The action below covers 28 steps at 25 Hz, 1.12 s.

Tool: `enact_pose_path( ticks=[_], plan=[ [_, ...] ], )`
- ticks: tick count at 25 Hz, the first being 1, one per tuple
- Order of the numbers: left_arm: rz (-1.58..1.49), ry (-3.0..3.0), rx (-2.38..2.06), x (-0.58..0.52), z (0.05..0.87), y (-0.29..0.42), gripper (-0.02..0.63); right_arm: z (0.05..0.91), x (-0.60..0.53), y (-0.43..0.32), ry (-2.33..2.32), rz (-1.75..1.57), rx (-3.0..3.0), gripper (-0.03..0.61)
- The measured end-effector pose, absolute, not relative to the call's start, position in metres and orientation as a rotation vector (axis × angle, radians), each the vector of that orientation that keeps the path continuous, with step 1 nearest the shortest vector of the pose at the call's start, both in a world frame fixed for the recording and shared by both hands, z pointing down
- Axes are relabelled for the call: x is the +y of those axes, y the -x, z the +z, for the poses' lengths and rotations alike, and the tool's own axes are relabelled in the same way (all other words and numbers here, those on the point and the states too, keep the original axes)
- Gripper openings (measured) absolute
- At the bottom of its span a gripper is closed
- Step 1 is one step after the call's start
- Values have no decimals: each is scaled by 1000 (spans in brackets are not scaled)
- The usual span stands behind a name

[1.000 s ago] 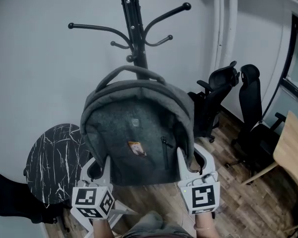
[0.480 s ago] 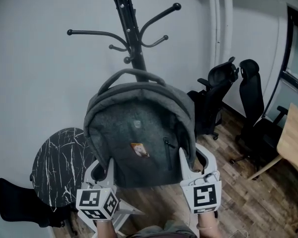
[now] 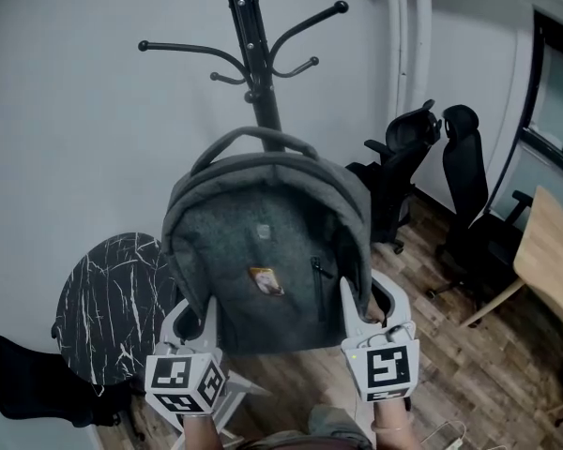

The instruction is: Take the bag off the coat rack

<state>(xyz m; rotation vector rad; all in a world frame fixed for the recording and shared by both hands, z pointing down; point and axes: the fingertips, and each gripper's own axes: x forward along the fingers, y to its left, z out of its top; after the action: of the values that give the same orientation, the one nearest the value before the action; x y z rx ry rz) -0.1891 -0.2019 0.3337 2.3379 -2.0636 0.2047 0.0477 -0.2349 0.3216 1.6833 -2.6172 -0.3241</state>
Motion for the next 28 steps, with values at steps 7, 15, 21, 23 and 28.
enact_pose_path(
  ticks=[7,15,21,23,28],
  plan=[
    [192,-2354,-2033,-179,338,193,69,325,-208,-44,-1700,-316,-2587,101],
    [177,-2366,-2016,-154,344,200,69,329,-179,-37,-1706,-325,-2565,101],
    [162,-2381,-2005,-135,343,202,69,328,-159,-35,-1726,-328,-2560,100],
    [161,-2383,-2002,-129,344,203,69,328,-152,-35,-1726,-333,-2557,101],
    [152,-2391,-1998,-113,345,201,69,330,-134,-36,-1730,-331,-2552,100]
  ],
)
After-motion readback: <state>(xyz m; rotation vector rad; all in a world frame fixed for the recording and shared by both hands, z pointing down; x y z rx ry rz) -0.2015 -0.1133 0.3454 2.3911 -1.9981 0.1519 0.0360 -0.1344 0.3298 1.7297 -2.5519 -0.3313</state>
